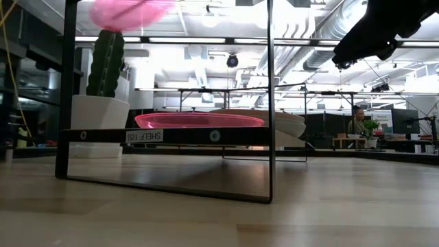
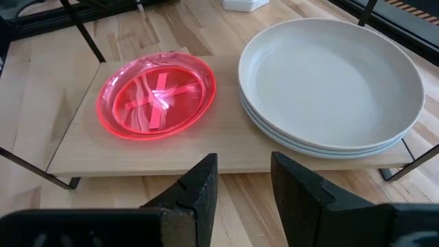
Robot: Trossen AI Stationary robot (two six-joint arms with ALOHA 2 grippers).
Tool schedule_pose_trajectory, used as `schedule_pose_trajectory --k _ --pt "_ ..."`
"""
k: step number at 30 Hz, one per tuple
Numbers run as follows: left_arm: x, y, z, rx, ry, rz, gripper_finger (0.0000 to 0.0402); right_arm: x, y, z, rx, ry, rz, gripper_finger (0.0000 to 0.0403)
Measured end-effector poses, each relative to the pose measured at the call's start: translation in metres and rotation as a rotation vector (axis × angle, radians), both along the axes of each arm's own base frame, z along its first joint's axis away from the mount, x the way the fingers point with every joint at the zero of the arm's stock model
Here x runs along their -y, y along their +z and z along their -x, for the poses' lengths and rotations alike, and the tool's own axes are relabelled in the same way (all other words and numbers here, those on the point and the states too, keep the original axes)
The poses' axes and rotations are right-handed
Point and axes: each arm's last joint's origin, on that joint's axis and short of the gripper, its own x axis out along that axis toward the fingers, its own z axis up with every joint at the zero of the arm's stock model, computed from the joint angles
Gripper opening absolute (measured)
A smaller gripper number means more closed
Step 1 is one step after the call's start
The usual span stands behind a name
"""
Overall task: Place and stack plates onto a shelf
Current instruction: Stack the pink plate on top of the other pink plate on the shelf
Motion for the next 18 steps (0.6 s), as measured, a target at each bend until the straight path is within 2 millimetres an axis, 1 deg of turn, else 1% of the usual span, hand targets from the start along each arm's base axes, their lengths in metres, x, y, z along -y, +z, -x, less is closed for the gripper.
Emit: schedule_pose_trajectory --k 4,6,12,18 --pt "-0.005 -0.005 -0.034 -0.023 -0.046 0.054 0.0000 0.000 -0.001 -0.001 -0.007 0.001 0.013 0.0118" --pt "-0.008 -0.011 -0.054 -0.060 -0.084 0.086 0.0000 -0.001 -0.003 -0.002 -0.012 0.000 0.017 0.0118" --pt "-0.024 -0.048 -0.111 -0.226 -0.153 0.180 0.0000 -0.004 -0.012 -0.007 -0.051 0.000 0.042 0.0118" --pt "-0.040 -0.089 -0.165 -0.276 -0.277 0.327 0.0000 -0.007 -0.018 -0.010 -0.080 0.002 0.056 0.0118"
